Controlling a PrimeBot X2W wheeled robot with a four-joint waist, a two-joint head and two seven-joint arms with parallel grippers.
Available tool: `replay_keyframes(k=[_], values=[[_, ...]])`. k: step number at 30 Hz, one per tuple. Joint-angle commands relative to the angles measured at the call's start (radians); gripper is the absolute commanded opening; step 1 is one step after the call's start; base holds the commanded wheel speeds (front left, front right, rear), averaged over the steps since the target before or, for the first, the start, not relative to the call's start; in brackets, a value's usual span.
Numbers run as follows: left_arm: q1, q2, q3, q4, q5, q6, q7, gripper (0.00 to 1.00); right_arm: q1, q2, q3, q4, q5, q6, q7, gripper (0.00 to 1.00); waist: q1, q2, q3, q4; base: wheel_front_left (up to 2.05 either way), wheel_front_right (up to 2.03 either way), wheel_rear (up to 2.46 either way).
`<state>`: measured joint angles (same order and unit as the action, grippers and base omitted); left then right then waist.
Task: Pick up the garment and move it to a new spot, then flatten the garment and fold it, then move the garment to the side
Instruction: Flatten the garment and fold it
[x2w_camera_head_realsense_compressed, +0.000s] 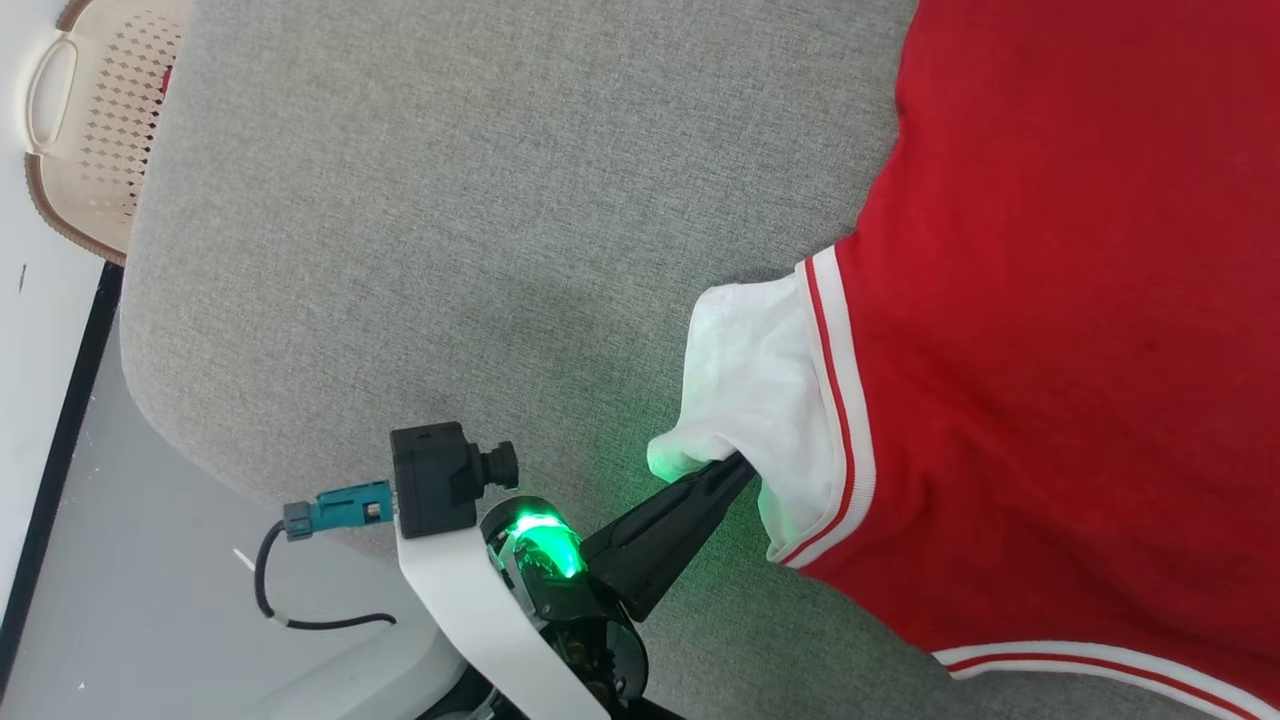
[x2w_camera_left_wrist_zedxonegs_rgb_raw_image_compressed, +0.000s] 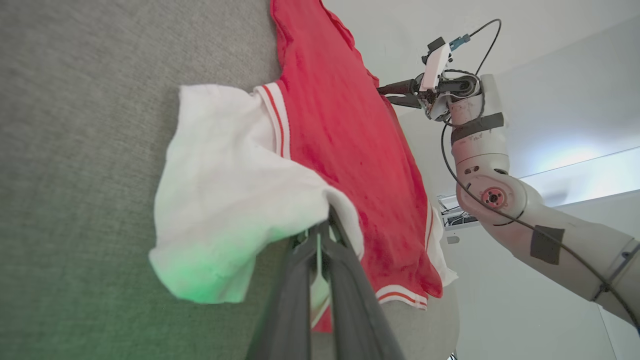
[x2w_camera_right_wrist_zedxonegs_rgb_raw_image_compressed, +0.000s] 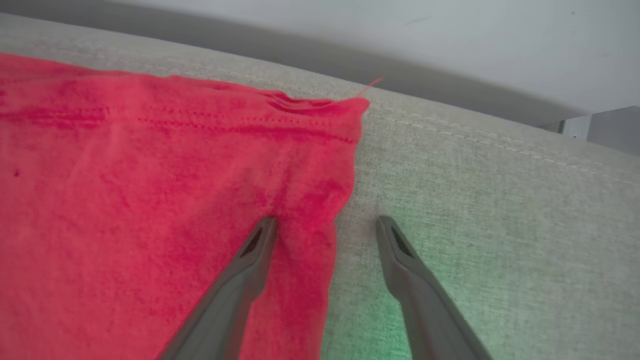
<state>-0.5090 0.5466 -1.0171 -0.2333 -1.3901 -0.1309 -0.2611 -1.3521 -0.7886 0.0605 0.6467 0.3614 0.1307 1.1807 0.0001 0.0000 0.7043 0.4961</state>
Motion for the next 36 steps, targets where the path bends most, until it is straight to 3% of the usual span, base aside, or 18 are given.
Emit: replay_keyframes(k=[1,2,3,4,5,6,15,22,29,36], values=[[-0.008,0.002,0.005,-0.006,0.008,0.001,-0.005,0.00,0.028,0.016,0.009,0.037,-0.008,0.000,0.024,1.00,-0.0001,0.0000,0.006,0.001,0.00,0.00,0.00],[-0.008,0.002,0.008,-0.008,0.009,0.001,-0.005,0.00,0.028,0.022,0.012,0.041,-0.007,0.000,0.030,1.00,-0.0001,0.0000,0.009,0.002,0.00,0.00,0.00],[-0.006,0.003,0.012,-0.009,0.011,0.001,-0.005,0.00,0.027,0.027,0.020,0.042,-0.001,0.000,0.037,0.94,-0.0001,0.0000,0.011,0.001,0.00,0.00,0.00],[-0.005,0.003,0.014,-0.011,0.013,0.001,-0.005,0.00,0.025,0.030,0.027,0.040,0.003,0.000,0.042,0.49,-0.0001,0.0000,0.013,0.001,0.00,0.00,0.00],[-0.005,0.002,0.017,-0.013,0.015,0.001,-0.005,0.00,0.023,0.029,0.034,0.036,0.004,0.000,0.042,0.40,-0.0001,0.0000,0.016,0.000,0.00,0.00,0.00],[-0.005,0.000,0.019,-0.014,0.016,0.001,-0.005,0.00,0.023,0.026,0.038,0.033,0.005,0.000,0.042,0.00,-0.0001,0.0000,0.018,-0.001,0.00,0.00,0.00],[0.024,0.009,0.072,0.001,0.031,0.001,-0.006,0.00,-0.001,0.033,0.048,-0.009,0.076,0.000,-0.049,0.00,-0.0001,0.0000,-0.024,-0.062,0.00,0.00,0.00],[0.068,0.041,0.131,0.025,0.039,0.001,-0.005,0.00,0.112,-0.016,0.110,-0.108,0.238,0.000,-0.092,0.00,-0.0001,0.0000,-0.100,-0.161,0.00,0.00,0.00],[0.112,0.083,0.186,0.059,0.021,0.001,-0.006,0.00,0.367,-0.121,0.172,-0.302,0.424,0.000,-0.136,0.00,-0.0001,0.0000,-0.182,-0.269,0.00,0.00,0.00],[0.163,0.112,0.227,0.095,0.008,0.001,-0.006,0.00,0.764,-0.186,0.154,-0.518,0.547,0.000,-0.247,0.00,-0.0001,0.0000,-0.267,-0.343,0.00,0.00,0.00]])
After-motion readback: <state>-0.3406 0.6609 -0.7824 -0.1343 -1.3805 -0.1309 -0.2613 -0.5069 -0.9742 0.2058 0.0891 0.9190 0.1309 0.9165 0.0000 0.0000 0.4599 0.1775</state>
